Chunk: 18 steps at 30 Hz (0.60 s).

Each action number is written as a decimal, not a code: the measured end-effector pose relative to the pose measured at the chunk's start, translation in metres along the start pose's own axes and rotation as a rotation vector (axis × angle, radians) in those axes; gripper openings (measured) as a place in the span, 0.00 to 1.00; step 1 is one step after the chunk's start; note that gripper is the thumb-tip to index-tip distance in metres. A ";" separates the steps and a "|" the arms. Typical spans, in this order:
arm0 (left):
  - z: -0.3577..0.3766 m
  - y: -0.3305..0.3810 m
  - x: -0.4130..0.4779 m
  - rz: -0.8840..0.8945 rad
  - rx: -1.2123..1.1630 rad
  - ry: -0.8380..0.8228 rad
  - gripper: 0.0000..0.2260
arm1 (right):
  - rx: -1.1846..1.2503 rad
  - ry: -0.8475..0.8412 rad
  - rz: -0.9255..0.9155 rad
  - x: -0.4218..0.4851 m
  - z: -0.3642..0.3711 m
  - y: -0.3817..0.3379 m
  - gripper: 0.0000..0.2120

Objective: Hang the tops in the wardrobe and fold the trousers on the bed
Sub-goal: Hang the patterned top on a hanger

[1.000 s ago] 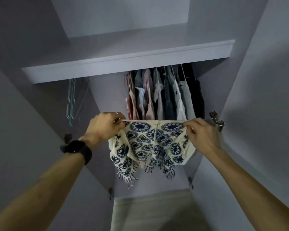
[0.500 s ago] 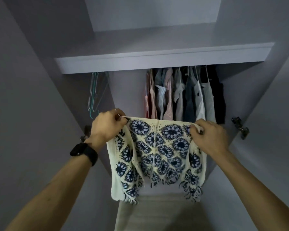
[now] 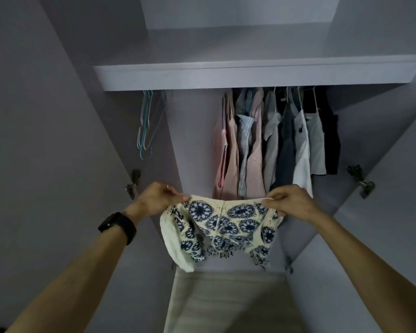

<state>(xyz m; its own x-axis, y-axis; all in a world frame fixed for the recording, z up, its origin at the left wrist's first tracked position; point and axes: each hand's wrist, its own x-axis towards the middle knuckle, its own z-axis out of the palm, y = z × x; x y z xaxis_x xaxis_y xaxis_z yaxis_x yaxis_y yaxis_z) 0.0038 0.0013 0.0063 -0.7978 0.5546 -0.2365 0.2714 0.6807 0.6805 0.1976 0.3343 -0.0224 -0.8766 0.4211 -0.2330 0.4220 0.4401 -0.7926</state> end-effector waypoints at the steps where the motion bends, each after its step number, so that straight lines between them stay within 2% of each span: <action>1: -0.001 -0.001 -0.003 -0.009 -0.147 -0.035 0.17 | 0.121 -0.061 0.002 0.000 0.003 -0.001 0.13; 4: -0.005 -0.004 -0.010 -0.034 -0.456 -0.153 0.18 | 0.308 -0.194 0.027 0.000 0.012 -0.007 0.13; 6: -0.008 -0.006 -0.012 -0.035 -0.539 -0.199 0.18 | 0.325 -0.219 0.036 0.002 0.018 -0.011 0.13; 8: -0.007 -0.007 -0.014 -0.017 -0.498 -0.129 0.14 | 0.281 -0.151 -0.013 0.002 0.028 -0.018 0.12; 11: 0.001 0.001 -0.017 0.072 -0.357 0.079 0.08 | 0.217 -0.069 -0.219 -0.003 0.045 -0.041 0.09; 14: 0.010 0.017 -0.025 0.147 -0.202 0.198 0.04 | 0.044 -0.148 -0.442 -0.006 0.061 -0.070 0.09; 18: 0.030 0.044 -0.041 0.191 -0.202 0.175 0.07 | 0.027 -0.254 -0.557 -0.001 0.064 -0.098 0.09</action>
<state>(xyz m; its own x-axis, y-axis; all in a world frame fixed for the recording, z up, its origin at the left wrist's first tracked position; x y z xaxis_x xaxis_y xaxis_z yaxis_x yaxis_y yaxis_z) 0.0644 0.0226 0.0248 -0.8280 0.5604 0.0194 0.3268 0.4541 0.8288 0.1425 0.2401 0.0195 -0.9929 -0.0699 0.0958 -0.1182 0.5182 -0.8470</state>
